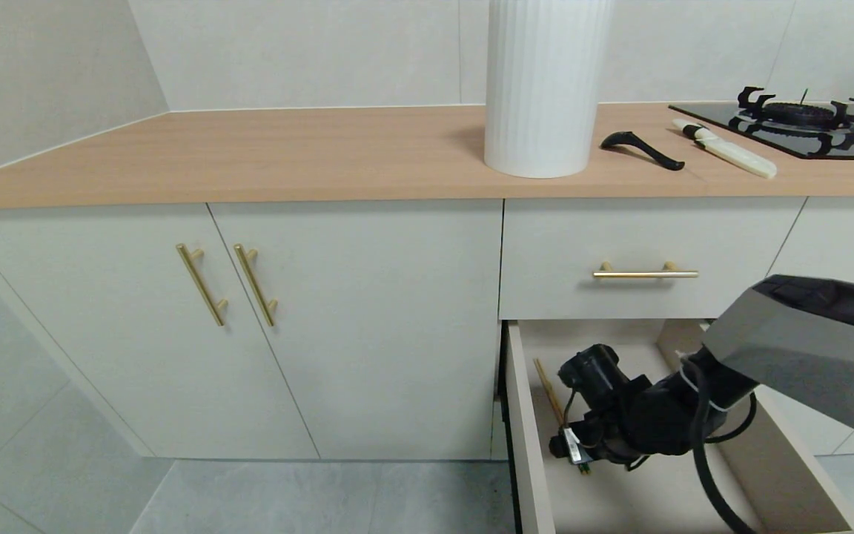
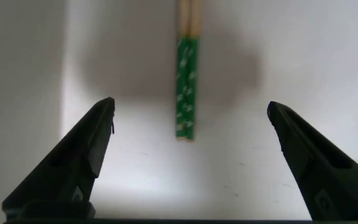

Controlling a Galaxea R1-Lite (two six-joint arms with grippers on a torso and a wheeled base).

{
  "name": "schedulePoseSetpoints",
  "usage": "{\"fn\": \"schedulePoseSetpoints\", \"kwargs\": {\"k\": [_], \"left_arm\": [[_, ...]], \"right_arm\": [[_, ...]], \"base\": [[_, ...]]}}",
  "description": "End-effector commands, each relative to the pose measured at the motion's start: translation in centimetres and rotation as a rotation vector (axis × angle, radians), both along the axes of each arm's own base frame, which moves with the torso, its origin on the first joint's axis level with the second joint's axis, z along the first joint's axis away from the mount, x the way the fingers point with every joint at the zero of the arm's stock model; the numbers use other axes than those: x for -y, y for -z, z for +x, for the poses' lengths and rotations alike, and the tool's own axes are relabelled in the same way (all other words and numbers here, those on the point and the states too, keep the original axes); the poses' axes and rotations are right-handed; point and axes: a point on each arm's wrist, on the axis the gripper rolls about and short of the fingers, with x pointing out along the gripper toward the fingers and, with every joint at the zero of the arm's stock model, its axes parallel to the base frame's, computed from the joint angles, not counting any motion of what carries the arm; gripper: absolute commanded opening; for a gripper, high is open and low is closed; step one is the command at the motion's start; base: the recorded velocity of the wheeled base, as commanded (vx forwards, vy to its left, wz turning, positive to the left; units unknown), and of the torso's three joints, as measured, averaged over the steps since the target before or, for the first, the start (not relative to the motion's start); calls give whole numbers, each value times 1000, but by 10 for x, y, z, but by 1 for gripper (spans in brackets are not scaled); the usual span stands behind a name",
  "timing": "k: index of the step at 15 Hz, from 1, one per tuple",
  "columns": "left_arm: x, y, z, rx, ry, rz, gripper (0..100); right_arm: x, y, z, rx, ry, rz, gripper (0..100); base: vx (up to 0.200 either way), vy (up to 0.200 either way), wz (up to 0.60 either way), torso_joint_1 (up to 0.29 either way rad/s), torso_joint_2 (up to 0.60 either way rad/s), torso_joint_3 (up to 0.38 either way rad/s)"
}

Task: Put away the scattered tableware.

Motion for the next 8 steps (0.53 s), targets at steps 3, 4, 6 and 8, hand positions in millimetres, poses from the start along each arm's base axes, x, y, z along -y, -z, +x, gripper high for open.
{"fn": "schedulePoseSetpoints", "kwargs": {"k": [3,4,6,8], "left_arm": [[0,0,0,0,0,0,100],[0,0,0,-1,0,0,100],[0,0,0,0,0,0,100],[0,0,0,0,0,0,100]], "right_arm": [[20,-85,-16,186,19,91,100],[21,-95,-19,210,19,101,100],[32,-134,-33,309,17,142,100],[45,-156,-42,377,8,137,100]], "base": [[0,0,0,0,0,0],[0,0,0,0,0,0],[0,0,0,0,0,0],[0,0,0,0,0,0]]}}
